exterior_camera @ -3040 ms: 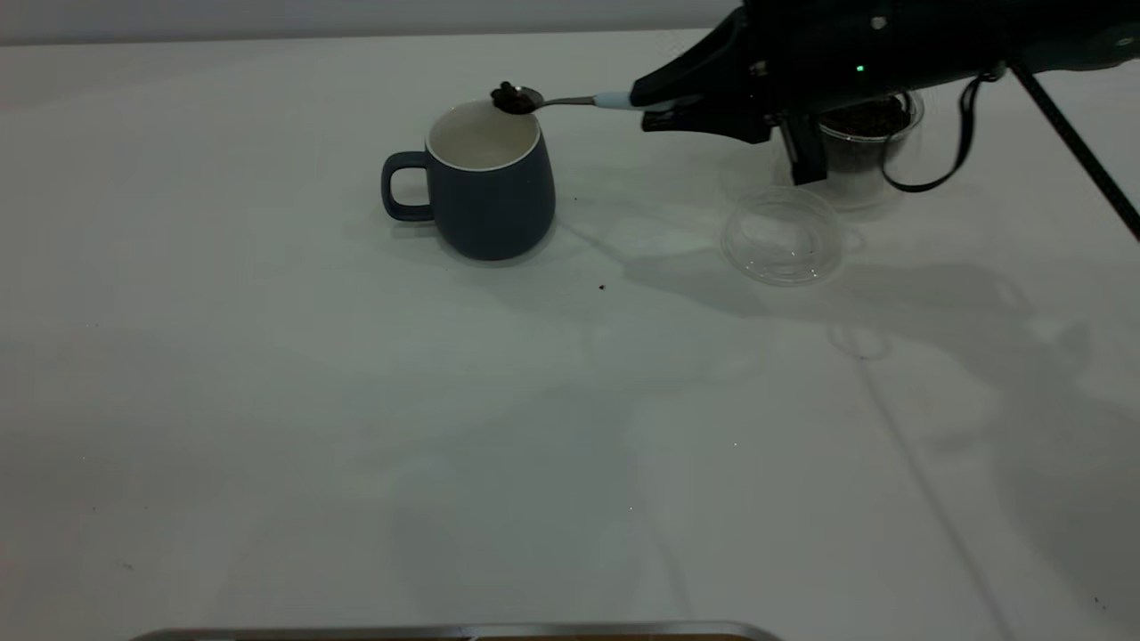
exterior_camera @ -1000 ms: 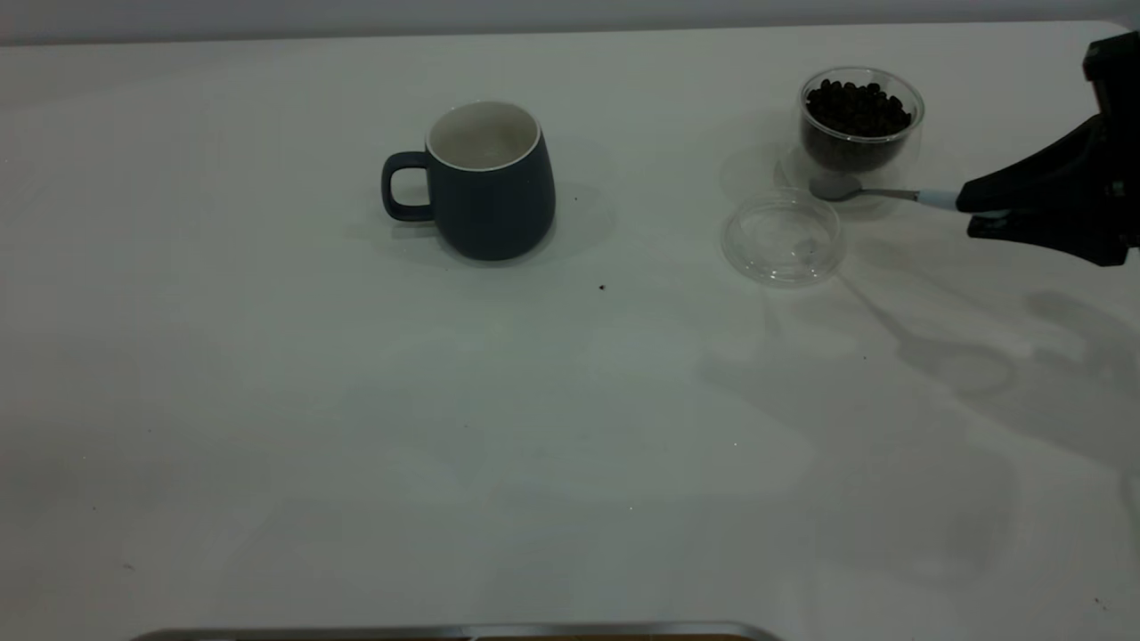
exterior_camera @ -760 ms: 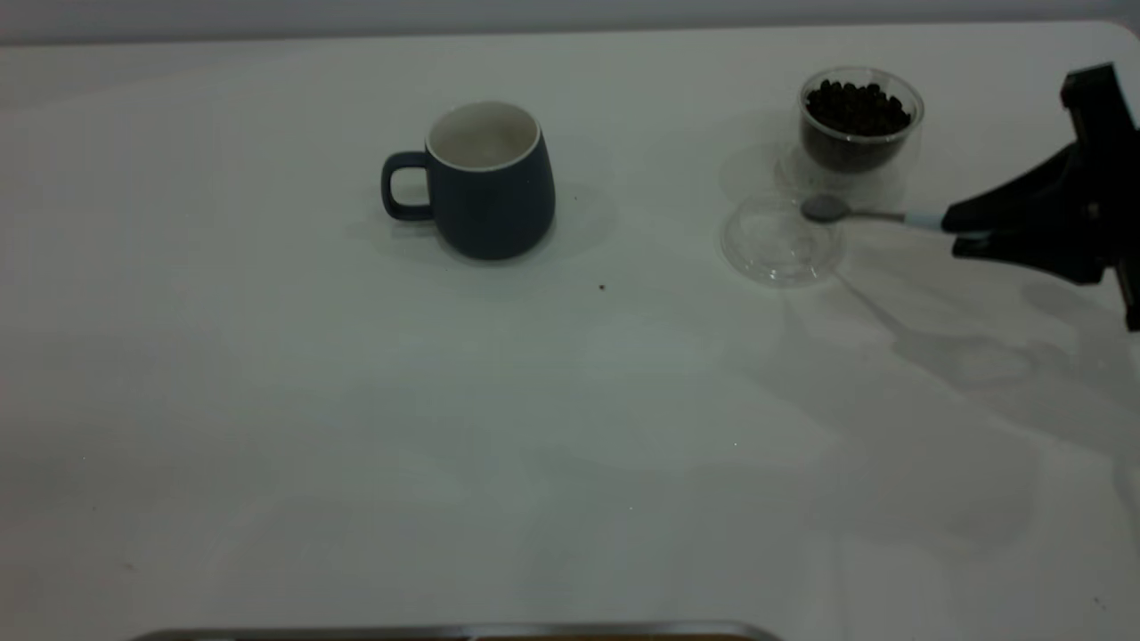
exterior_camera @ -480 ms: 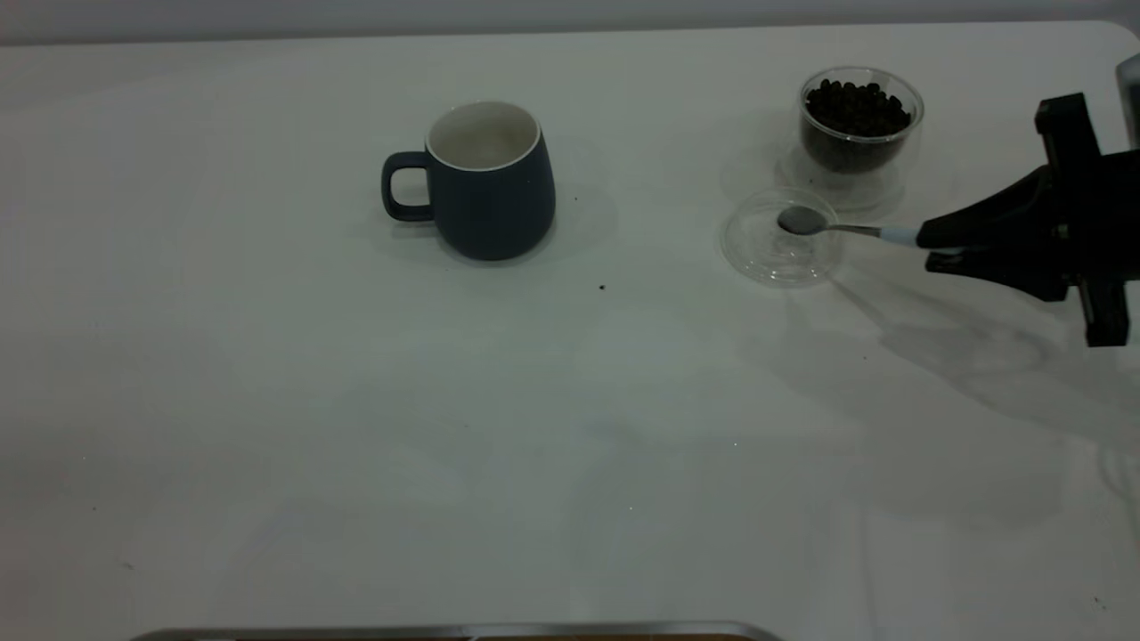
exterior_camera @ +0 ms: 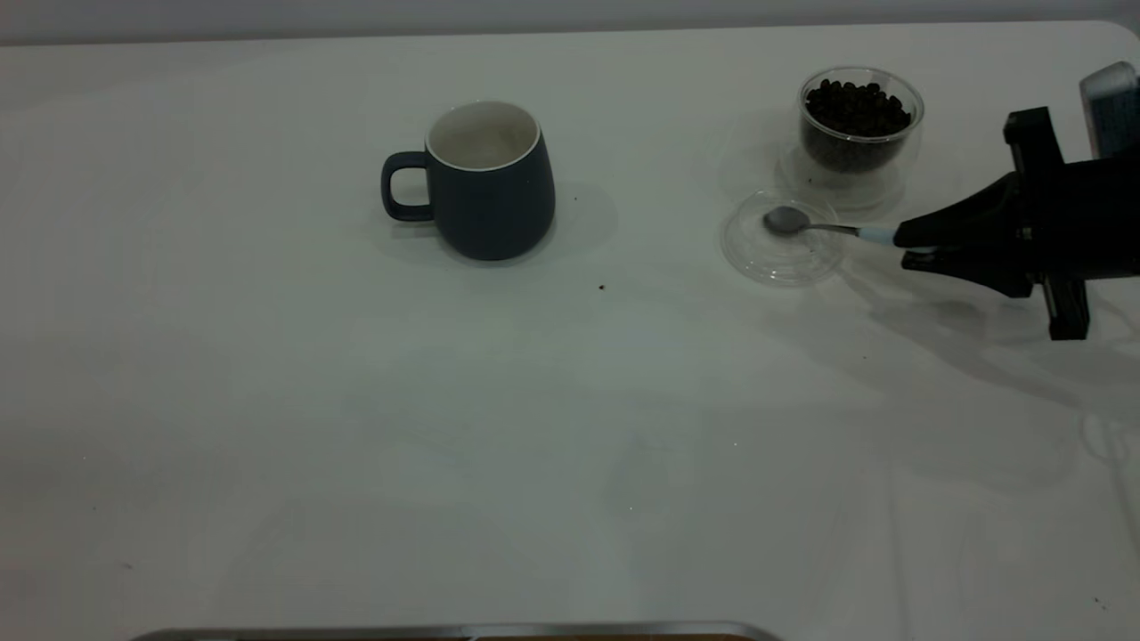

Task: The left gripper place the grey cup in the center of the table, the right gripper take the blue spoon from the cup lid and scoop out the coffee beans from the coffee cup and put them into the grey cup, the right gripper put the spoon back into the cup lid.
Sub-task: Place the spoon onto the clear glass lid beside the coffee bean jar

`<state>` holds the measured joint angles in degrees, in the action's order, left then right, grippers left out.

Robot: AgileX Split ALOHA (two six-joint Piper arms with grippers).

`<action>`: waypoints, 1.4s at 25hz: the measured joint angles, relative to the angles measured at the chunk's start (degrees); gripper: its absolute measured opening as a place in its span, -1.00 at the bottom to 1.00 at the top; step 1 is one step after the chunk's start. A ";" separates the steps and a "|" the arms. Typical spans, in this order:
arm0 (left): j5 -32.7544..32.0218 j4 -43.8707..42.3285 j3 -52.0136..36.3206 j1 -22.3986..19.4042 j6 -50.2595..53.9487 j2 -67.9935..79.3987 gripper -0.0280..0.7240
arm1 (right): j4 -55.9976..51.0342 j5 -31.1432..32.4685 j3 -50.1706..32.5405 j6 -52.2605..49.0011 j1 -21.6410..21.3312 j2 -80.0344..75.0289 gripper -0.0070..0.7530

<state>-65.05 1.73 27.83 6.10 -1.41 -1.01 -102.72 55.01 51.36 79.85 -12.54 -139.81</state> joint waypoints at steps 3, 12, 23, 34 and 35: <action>0.00 0.00 0.00 0.00 0.00 0.00 0.55 | 0.00 0.00 1.64 -0.81 0.89 -0.64 -0.70; 0.00 0.00 0.00 0.00 -0.05 0.00 0.55 | 0.00 0.00 2.50 -1.25 1.68 -1.78 -0.69; 0.00 0.00 0.00 0.00 -0.18 0.00 0.55 | 0.00 3.84 3.21 -0.73 1.68 -2.20 -0.20; 0.00 0.00 0.00 0.00 -0.18 0.00 0.55 | 1.39 8.19 4.13 -4.74 1.68 -2.20 0.34; 0.00 0.00 0.00 0.00 -0.18 0.00 0.55 | 1.81 8.19 4.13 -5.33 1.68 -2.20 0.36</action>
<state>-65.05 1.73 27.83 6.10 -1.59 -1.01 -100.91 63.20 55.49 74.51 -10.86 -142.01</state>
